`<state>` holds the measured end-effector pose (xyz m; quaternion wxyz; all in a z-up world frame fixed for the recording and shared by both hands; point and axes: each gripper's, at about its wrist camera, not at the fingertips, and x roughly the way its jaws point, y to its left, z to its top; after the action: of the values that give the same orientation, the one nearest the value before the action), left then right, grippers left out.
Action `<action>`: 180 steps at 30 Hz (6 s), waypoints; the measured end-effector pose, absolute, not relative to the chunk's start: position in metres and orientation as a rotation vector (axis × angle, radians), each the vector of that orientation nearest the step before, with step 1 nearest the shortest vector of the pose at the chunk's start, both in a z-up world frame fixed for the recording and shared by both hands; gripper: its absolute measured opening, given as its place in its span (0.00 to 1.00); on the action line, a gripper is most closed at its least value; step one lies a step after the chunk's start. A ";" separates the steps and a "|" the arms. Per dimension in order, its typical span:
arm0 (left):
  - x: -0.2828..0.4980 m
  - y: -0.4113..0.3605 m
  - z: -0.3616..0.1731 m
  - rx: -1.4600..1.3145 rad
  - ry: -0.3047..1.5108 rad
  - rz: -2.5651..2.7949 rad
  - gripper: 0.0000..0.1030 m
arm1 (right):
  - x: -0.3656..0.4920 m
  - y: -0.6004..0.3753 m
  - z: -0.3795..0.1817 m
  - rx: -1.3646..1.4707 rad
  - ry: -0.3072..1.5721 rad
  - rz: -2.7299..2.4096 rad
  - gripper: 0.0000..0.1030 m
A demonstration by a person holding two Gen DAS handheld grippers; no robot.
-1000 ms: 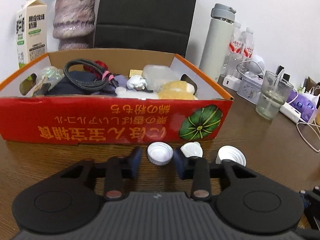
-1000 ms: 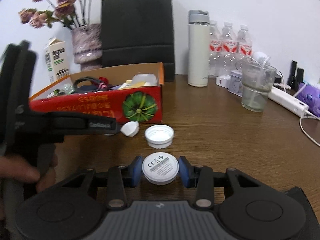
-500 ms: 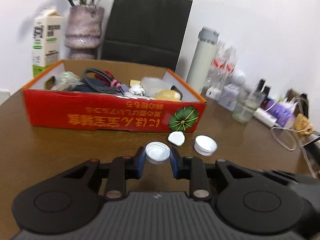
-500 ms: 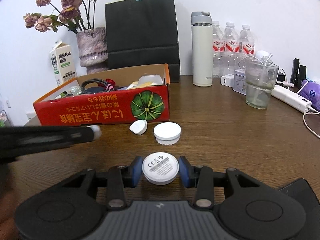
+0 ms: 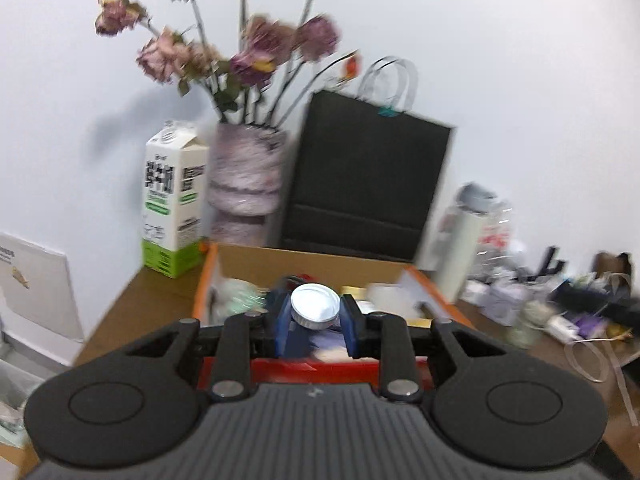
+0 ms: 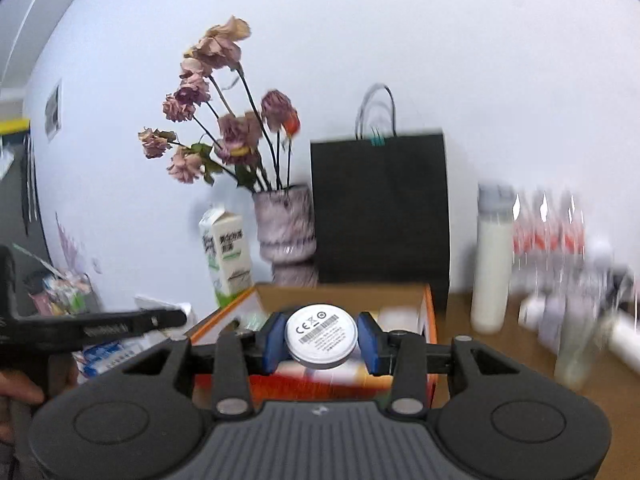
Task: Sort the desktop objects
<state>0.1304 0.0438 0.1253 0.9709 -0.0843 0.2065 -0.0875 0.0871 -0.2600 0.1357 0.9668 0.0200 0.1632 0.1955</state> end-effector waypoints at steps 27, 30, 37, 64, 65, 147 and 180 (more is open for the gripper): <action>0.301 0.071 0.104 -0.177 0.696 -0.099 0.94 | 0.353 -0.177 0.068 -0.058 0.798 0.278 0.60; 0.286 0.068 0.118 -0.178 0.688 -0.071 0.95 | 0.328 -0.185 0.090 -0.124 0.757 0.259 0.67; 0.208 0.045 0.136 -0.060 0.613 -0.018 1.00 | 0.259 -0.212 0.114 -0.199 0.678 0.233 0.74; -0.042 -0.014 0.016 0.028 0.602 -0.062 1.00 | -0.024 -0.260 -0.012 0.043 0.652 0.183 0.76; -0.039 -0.014 0.017 0.021 0.606 -0.064 1.00 | -0.023 -0.263 -0.012 0.056 0.653 0.192 0.76; 0.254 0.024 0.111 -0.107 0.623 0.021 1.00 | 0.304 -0.208 0.085 -0.125 0.863 0.174 0.77; 0.020 0.002 0.003 0.049 0.701 -0.079 1.00 | 0.027 -0.221 -0.015 0.004 0.714 0.194 0.95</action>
<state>0.0199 0.0015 0.0027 0.9381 0.0241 0.3433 -0.0386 0.0272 -0.2208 -0.0148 0.9323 0.0019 0.3489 0.0949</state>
